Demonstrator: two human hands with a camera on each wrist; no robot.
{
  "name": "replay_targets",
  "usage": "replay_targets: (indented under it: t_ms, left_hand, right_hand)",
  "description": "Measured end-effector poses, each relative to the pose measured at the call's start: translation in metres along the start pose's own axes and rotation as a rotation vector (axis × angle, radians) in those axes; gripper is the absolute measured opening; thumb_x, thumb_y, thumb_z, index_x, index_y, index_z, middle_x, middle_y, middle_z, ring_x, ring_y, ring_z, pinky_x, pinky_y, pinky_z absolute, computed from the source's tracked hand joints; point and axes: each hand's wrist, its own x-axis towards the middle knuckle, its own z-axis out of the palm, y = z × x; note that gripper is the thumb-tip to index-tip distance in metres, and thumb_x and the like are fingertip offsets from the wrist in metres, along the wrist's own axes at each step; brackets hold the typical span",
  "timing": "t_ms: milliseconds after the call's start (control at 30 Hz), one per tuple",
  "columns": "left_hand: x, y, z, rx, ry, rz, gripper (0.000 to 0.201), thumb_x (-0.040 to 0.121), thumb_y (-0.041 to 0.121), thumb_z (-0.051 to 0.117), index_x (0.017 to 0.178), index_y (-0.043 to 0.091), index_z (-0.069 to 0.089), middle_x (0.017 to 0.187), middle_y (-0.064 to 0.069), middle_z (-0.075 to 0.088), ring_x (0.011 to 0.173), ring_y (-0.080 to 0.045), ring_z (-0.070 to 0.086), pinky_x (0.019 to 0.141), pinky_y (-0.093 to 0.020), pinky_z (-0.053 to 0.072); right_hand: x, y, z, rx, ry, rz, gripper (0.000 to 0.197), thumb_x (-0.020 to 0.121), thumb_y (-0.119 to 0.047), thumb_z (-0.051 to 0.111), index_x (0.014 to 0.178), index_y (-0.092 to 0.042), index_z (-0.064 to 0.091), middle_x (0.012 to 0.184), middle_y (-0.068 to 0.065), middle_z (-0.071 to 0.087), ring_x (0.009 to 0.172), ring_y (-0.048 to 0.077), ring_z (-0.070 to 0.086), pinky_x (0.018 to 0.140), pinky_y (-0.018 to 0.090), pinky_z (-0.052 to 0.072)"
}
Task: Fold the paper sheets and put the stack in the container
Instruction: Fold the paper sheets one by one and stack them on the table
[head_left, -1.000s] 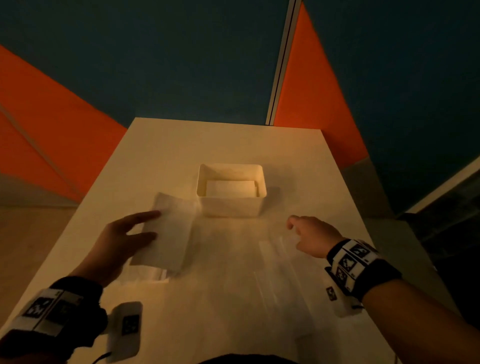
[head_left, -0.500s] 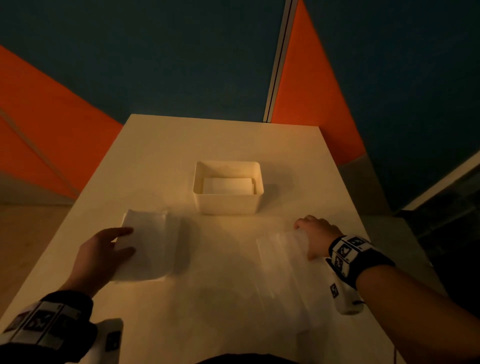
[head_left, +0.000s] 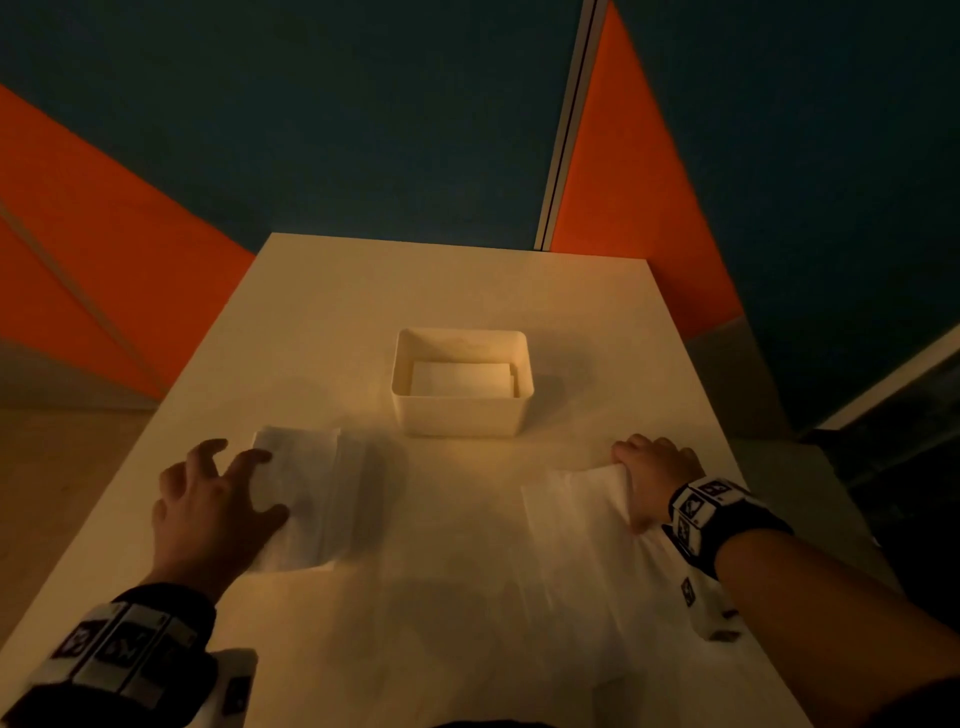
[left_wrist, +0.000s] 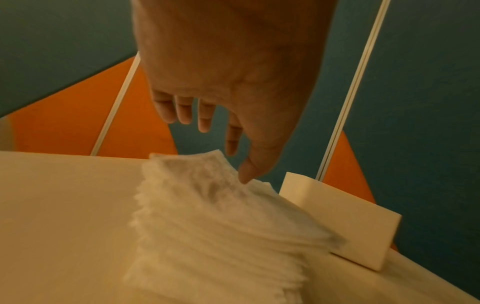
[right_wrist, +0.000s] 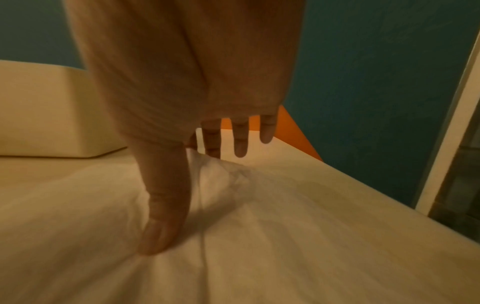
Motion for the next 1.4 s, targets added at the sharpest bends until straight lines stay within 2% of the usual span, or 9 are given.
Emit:
replay_targets:
  t_ms: [300,500,600,700,833,967,1100,1233,1400]
  left_hand:
    - [-0.003,0.037,-0.009,-0.051,0.086,0.15,0.069,0.072,0.038,0.077,0.133,0.027,0.048,0.149,-0.012,0.024,0.132,-0.043,0.02,0.101,-0.064,0.029]
    - [-0.003,0.054,-0.006,-0.042,0.037,0.241,0.063,0.075,0.042,0.073,0.132,0.034,0.048,0.151,-0.007,0.02,0.135,-0.038,0.016,0.104,-0.061,0.028]
    - [-0.001,0.065,-0.008,-0.068,-0.072,0.265,0.052,0.079,0.048,0.066,0.127,0.042,0.048,0.15,0.0,0.024,0.137,-0.033,0.017,0.108,-0.056,0.026]
    - [0.002,0.079,-0.009,-0.2,-0.189,0.333,0.032,0.082,0.044,0.064,0.113,0.044,0.055,0.139,0.005,0.042,0.128,-0.024,0.036,0.107,-0.047,0.033]
    - [-0.009,0.109,-0.013,-0.707,-0.501,0.261,0.021,0.086,0.026,0.065,0.107,0.027,0.064,0.114,0.008,0.056,0.109,-0.015,0.052,0.091,-0.027,0.04]
    - [-0.012,0.126,-0.015,-0.947,-0.69,0.288,0.034,0.08,0.04,0.065,0.114,0.034,0.06,0.117,0.009,0.063,0.113,-0.014,0.055,0.094,-0.031,0.044]
    - [-0.012,0.132,-0.014,-1.216,-0.842,0.402,0.065,0.07,0.024,0.071,0.132,0.023,0.049,0.127,-0.002,0.061,0.118,-0.02,0.057,0.099,-0.039,0.047]
    - [-0.006,0.139,-0.018,-1.585,-0.7,0.166,0.051,0.078,0.003,0.065,0.128,0.011,0.054,0.114,-0.01,0.068,0.096,-0.022,0.067,0.081,-0.032,0.057]
    - [-0.004,0.134,-0.024,-1.595,-0.57,0.124,0.031,0.089,0.001,0.052,0.119,0.002,0.059,0.096,-0.015,0.069,0.071,-0.02,0.069,0.056,-0.028,0.055]
  right_hand:
    - [-0.015,0.011,0.003,0.124,0.136,0.001,0.065,0.064,-0.041,0.077,0.12,-0.027,0.046,0.124,-0.005,0.048,0.117,0.023,0.045,0.096,0.04,0.036]
    - [-0.026,0.018,-0.02,0.075,0.207,-0.108,0.02,0.081,-0.042,0.065,0.099,-0.032,0.065,0.114,-0.012,0.054,0.113,0.014,0.046,0.094,0.035,0.032]
    - [-0.036,0.015,-0.05,0.411,0.134,-0.146,0.009,0.08,-0.032,0.071,0.079,-0.029,0.063,0.087,-0.008,0.064,0.089,0.016,0.061,0.081,0.032,0.046]
    - [-0.043,0.005,-0.074,0.729,0.176,-0.214,0.013,0.081,-0.019,0.073,0.093,-0.016,0.067,0.09,-0.001,0.068,0.085,0.014,0.064,0.078,0.033,0.052]
    - [-0.052,-0.021,-0.092,1.034,0.332,-0.307,0.008,0.08,0.001,0.068,0.085,-0.004,0.063,0.084,0.001,0.062,0.078,0.011,0.056,0.069,0.023,0.045]
    - [-0.06,-0.05,-0.095,1.415,0.372,-0.311,0.019,0.081,0.009,0.06,0.077,-0.009,0.058,0.08,0.003,0.057,0.073,0.012,0.052,0.061,0.022,0.042]
    - [-0.061,-0.075,-0.09,1.728,0.267,-0.207,0.015,0.085,0.001,0.062,0.081,-0.013,0.06,0.078,0.003,0.065,0.071,0.016,0.061,0.059,0.025,0.05]
    - [-0.06,-0.088,-0.08,1.907,0.177,-0.201,0.018,0.089,-0.001,0.059,0.102,-0.011,0.066,0.093,0.005,0.073,0.081,0.019,0.068,0.069,0.03,0.057]
    - [-0.063,-0.08,-0.074,1.878,-0.015,-0.327,0.034,0.081,0.005,0.063,0.11,-0.012,0.065,0.101,0.008,0.073,0.09,0.022,0.069,0.069,0.032,0.057]
